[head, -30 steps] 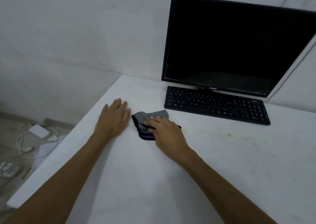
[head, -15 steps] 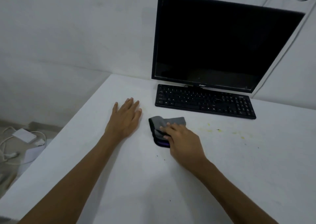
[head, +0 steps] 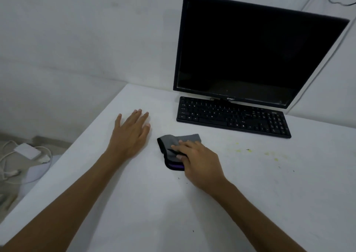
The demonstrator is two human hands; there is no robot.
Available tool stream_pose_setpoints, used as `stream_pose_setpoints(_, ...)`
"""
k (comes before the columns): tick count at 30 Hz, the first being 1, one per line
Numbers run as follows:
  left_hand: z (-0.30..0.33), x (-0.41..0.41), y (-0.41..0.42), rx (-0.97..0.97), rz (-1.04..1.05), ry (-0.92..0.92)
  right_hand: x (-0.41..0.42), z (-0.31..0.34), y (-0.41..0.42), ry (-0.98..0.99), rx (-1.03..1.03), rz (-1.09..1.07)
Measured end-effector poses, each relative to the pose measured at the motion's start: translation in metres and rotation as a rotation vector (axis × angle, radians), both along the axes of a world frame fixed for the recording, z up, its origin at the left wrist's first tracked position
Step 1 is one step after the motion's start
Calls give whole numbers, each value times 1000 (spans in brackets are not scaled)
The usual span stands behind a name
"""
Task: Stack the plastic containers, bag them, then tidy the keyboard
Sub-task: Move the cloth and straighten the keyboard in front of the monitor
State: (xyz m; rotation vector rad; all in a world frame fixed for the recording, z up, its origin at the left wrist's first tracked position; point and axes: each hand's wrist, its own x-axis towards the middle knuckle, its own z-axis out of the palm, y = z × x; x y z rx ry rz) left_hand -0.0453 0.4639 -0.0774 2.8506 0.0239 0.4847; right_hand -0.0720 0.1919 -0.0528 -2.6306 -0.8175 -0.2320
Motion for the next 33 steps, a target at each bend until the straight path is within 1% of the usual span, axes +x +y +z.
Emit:
stream_pose_setpoints(3,-9,-13,50,159,31,-68,18,-1,32,60,-37,37)
stream_pose_setpoints(5,-15,-22,76,233,46,-70,35,-7,63,100,-53,72)
stream_pose_setpoints(7,-13,-24,82,207,94,-28,59,-10,94,125,-69,64)
stream_pose_setpoints(9,-5,-21,75,174,80,33,86,-8,118,127,-66,40)
stream_pose_setpoints(11,0,-14,71,188,76,62,106,-7,137,157,-48,39)
stream_pose_setpoints(13,4,-12,70,152,102,43,114,-9,149,170,-12,52)
stream_pose_setpoints(15,-4,-14,73,150,87,27,110,-7,151,211,63,103)
stream_pose_setpoints(17,-8,-15,75,170,53,38,94,-4,143,266,104,207)
stream_pose_setpoints(20,-1,-17,71,58,72,11,61,-7,113,287,122,343)
stream_pose_setpoints(21,0,-19,69,59,73,-21,54,-10,100,281,125,360)
stream_pose_setpoints(23,-1,-19,66,91,55,-69,53,-12,71,286,137,349)
stream_pose_setpoints(25,5,-17,65,5,65,-17,70,-11,51,337,211,233)
stream_pose_setpoints(27,9,-14,66,-79,106,87,83,-9,50,314,288,92)
stream_pose_setpoints(28,10,-13,66,-82,115,101,81,-7,58,280,282,54)
stream_pose_setpoints(30,12,-16,65,-75,105,106,62,-7,72,240,247,66)
stream_pose_setpoints(33,10,-26,56,-87,75,86,23,-8,63,256,220,221)
